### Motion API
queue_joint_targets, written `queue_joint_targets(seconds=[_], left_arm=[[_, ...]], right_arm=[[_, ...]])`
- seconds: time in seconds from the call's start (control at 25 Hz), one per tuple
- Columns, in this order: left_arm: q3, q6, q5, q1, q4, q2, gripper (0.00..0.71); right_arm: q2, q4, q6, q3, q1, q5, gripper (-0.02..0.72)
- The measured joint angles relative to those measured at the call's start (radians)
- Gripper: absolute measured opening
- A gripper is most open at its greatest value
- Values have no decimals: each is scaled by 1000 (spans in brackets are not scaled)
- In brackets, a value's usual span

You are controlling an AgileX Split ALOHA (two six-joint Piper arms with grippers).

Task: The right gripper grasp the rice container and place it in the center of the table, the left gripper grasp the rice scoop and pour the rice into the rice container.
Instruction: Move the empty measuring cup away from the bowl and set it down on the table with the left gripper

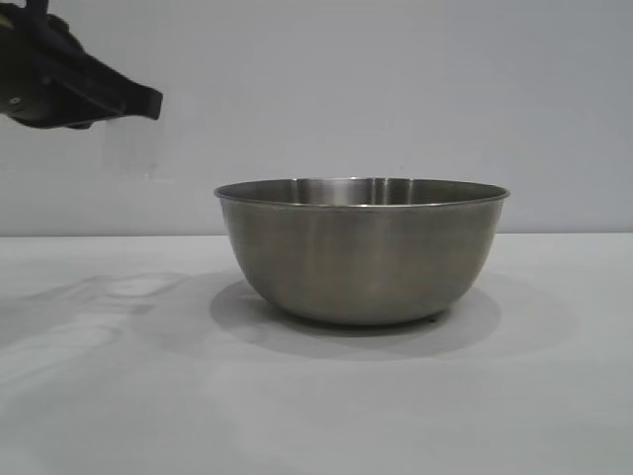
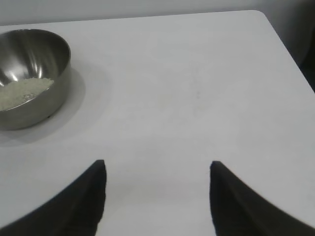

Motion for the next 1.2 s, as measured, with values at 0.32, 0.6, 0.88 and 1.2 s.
queue_joint_targets(seconds=[0.32,0.6,0.88,1.2], left_arm=[[0,-46,4,0,0,89,0],[-7,-56,2,0,12,146,0],[-18,-57,-16,0,18,162,0],[57,-57,-13,0,26,131,263]], right_arm=[[0,0,0,0,0,0,387],[0,0,0,0,0,0,387],[0,0,0,0,0,0,387],[0,0,0,0,0,0,387]])
